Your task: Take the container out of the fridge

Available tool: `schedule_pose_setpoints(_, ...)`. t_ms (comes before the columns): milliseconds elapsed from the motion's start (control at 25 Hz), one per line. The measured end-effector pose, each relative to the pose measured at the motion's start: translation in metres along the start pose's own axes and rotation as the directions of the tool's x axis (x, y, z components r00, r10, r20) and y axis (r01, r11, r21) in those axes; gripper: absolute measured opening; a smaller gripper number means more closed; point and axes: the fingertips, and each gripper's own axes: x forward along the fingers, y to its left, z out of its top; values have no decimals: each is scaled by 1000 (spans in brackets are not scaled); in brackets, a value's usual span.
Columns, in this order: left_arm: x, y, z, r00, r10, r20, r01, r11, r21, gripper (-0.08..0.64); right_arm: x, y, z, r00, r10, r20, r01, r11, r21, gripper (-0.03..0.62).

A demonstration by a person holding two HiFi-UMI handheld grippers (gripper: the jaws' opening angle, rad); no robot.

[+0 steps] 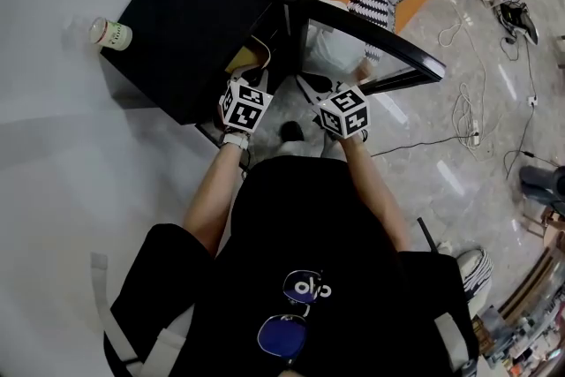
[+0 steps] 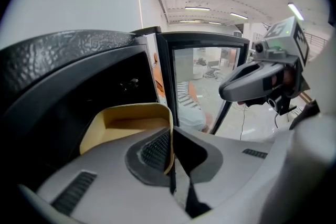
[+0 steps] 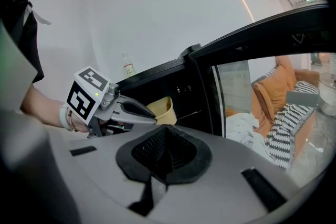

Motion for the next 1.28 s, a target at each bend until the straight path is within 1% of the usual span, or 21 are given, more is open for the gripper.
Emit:
schedule_pose_setpoints(280, -15, -17, 11, 997, -5, 75, 5, 1000, 4, 18, -15, 1, 6, 1000, -11, 21, 11, 1000, -11, 8)
schedule_pose_setpoints(480, -26, -27, 21, 994, 17, 112, -15, 1000, -12, 18, -27, 0, 12, 1000, 7, 26, -6, 1000, -30, 8)
schedule_pose_setpoints(680, -36, -48, 37, 989, 39, 142, -35, 999, -30, 17, -49, -2, 13, 999, 35, 21, -34, 998, -55, 8)
schedule_pose_setpoints(1080, -52, -126, 68, 977, 60, 206, -41, 995, -92, 17, -121, -14, -2, 997, 69, 20, -68, 995, -72, 8)
schedule_pose_setpoints(1280, -62, -167, 81, 969, 61, 240, -38, 994, -98, 18, -162, -16, -10, 996, 78, 34, -75, 993, -89, 8)
